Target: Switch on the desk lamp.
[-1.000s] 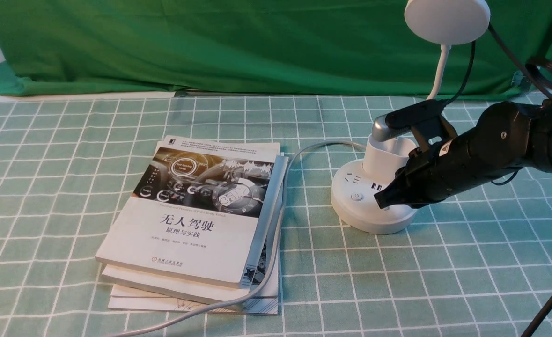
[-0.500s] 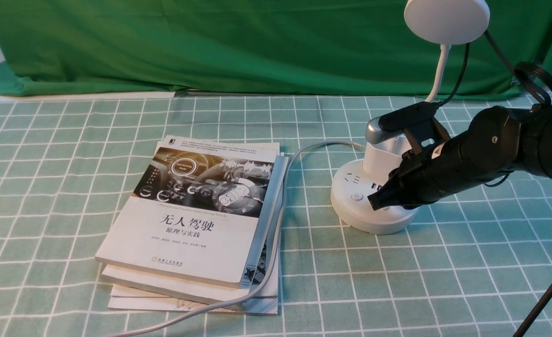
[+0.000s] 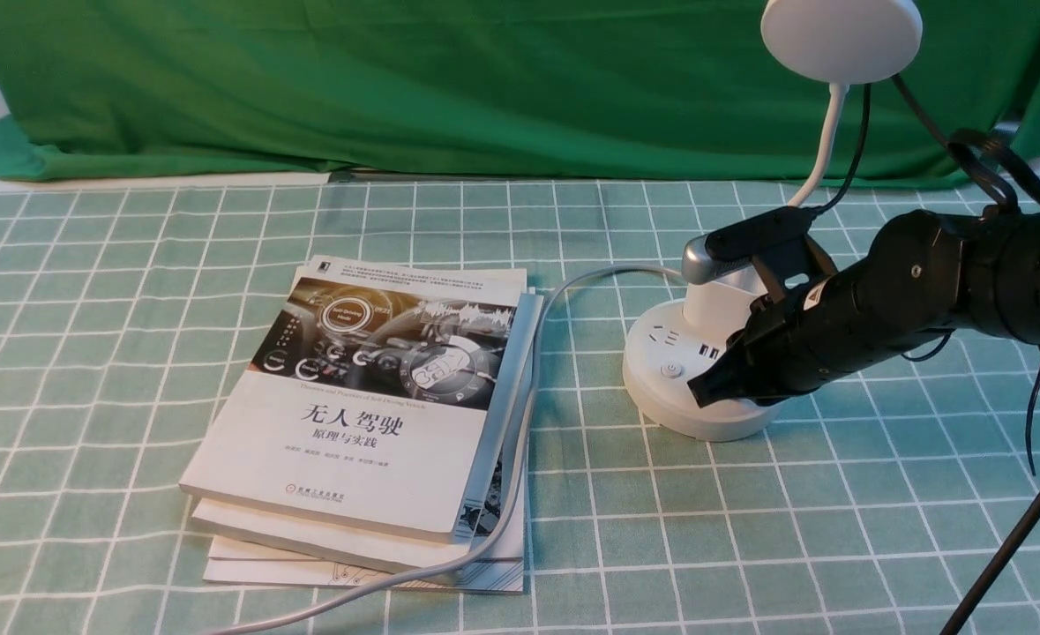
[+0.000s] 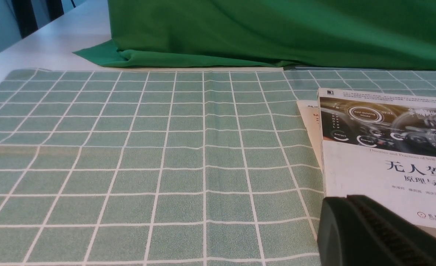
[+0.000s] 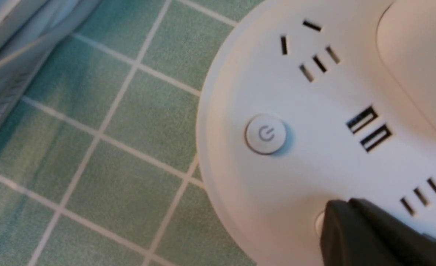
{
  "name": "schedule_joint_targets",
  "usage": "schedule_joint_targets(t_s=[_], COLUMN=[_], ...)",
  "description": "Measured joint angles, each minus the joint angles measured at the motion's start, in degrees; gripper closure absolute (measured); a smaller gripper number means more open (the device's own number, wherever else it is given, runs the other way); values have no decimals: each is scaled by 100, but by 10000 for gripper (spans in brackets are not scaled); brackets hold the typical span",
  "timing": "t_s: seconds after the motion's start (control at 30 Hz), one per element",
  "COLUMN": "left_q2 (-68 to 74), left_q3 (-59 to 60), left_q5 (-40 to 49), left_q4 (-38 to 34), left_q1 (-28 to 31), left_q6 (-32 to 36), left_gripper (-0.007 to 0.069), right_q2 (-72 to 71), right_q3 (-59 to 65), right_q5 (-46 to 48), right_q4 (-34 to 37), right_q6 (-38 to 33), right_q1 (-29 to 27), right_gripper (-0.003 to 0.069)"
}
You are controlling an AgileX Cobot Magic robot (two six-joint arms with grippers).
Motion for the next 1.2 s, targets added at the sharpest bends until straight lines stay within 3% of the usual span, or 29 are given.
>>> schedule_joint_targets(t_s=[0.73,0.93,1.07,1.2], left_q2=[0,0,0,0], left_q3=[0,0,0,0], left_q5=[0,0,0,0], left_q4=[0,0,0,0], left_q1=[0,0,0,0], left_q6=[0,0,0,0], left_gripper=[603,603,603,603], right_q2=[-161,-1667,-3183,-4490], right_q3=[-33,252,1140,2049], right_q5=[450,702,555,68], right_q4=[-13,-393,-805,-866], right_q6=[21,496,1014,1105], right_q1=[0,-99,-99,-99], right_gripper=[628,624,620,615])
